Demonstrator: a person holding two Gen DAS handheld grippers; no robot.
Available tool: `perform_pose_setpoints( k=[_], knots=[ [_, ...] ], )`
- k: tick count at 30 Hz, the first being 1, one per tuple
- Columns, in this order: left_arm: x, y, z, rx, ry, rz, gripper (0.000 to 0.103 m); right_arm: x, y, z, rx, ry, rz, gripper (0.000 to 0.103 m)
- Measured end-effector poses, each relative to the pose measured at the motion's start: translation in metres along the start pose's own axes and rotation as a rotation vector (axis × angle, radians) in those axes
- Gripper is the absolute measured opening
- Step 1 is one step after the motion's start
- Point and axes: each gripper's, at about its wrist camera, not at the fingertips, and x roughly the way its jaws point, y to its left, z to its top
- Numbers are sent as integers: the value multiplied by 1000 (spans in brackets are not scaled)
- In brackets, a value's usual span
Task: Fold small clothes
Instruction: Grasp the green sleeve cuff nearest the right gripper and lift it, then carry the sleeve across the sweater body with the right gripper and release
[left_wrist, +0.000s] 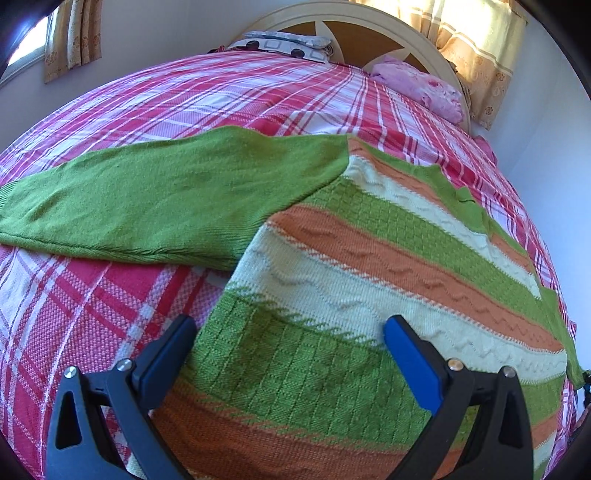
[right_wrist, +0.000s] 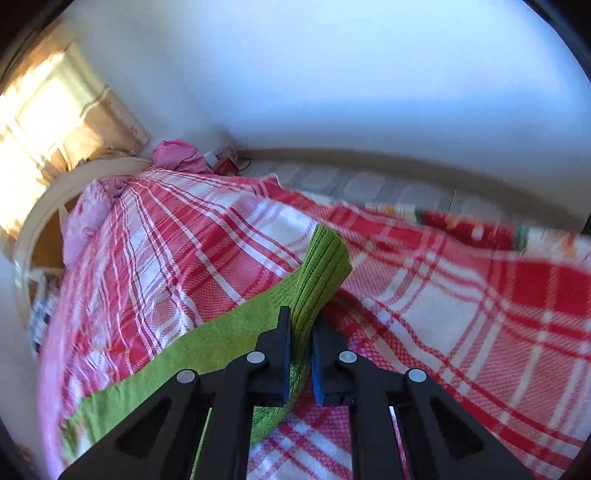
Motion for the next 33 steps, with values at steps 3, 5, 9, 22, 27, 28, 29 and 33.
perform_pose_setpoints(
  k=[3, 5, 9, 22, 27, 28, 29, 33],
  knots=[
    [0, 1, 0, -3, -1, -4, 103, -24, 35, -1, -105, -63, -34, 8],
    [-1, 1, 0, -4, -1, -6, 103, -42, 64, -5, -168, -85, -16, 8],
    [-6, 6, -1, -24, -20, -25, 103, -93, 152, -35, -342, -125, 96, 8],
    [-44, 65, 2, -134, -31, -162, 103, -152, 415, -274, -896, -81, 424, 8],
    [-65, 82, -5, -45, -119, 35, 103, -148, 460, -366, -1023, -29, 477, 8],
    [-64, 87, -7, -48, -126, 36, 103, -145, 466, -377, -1033, -11, 478, 8],
    [-60, 90, -9, -53, -121, 28, 103, -140, 470, -389, -1041, 11, 477, 8],
    [-48, 98, -14, -74, -110, 28, 103, -124, 478, -417, -999, 213, 629, 38]
  ],
)
